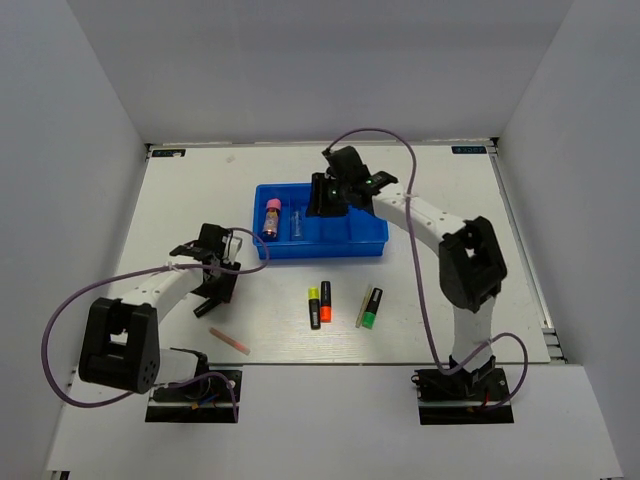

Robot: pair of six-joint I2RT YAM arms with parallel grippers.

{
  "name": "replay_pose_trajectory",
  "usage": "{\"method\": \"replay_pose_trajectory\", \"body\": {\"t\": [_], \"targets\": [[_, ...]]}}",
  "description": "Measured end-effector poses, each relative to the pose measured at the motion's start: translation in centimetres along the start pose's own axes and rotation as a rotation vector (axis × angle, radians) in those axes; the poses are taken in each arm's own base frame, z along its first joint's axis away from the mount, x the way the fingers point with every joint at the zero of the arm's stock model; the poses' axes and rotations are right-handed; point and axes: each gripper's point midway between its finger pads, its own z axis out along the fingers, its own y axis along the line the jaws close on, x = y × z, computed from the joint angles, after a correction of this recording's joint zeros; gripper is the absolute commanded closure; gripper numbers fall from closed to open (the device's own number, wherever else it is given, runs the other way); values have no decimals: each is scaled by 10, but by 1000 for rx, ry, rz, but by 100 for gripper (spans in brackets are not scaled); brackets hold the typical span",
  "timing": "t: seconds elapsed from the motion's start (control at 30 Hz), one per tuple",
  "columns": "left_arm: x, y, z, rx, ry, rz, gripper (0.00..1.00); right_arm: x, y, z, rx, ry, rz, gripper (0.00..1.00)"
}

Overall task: Sort the stationery into containers
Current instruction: Pick up the stationery from the center of the board.

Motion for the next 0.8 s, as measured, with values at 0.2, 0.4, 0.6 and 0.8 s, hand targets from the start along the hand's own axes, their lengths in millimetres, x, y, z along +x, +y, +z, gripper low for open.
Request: {"method": "replay_pose_trajectory", "body": {"t": [0.2, 0.4, 0.6, 0.8], "targets": [[3, -2, 10, 18, 35, 14, 62, 0, -1, -55, -65, -54, 12, 51], [2, 0, 11, 29, 29, -9, 76, 18, -18, -83, -83, -48, 32, 45], [0, 1, 10, 35, 27, -39, 100, 38, -21, -110, -147, -25, -74, 31], [-18, 2, -8, 60, -36, -119, 100, 60, -15, -140, -284, 25, -319, 100]]}}
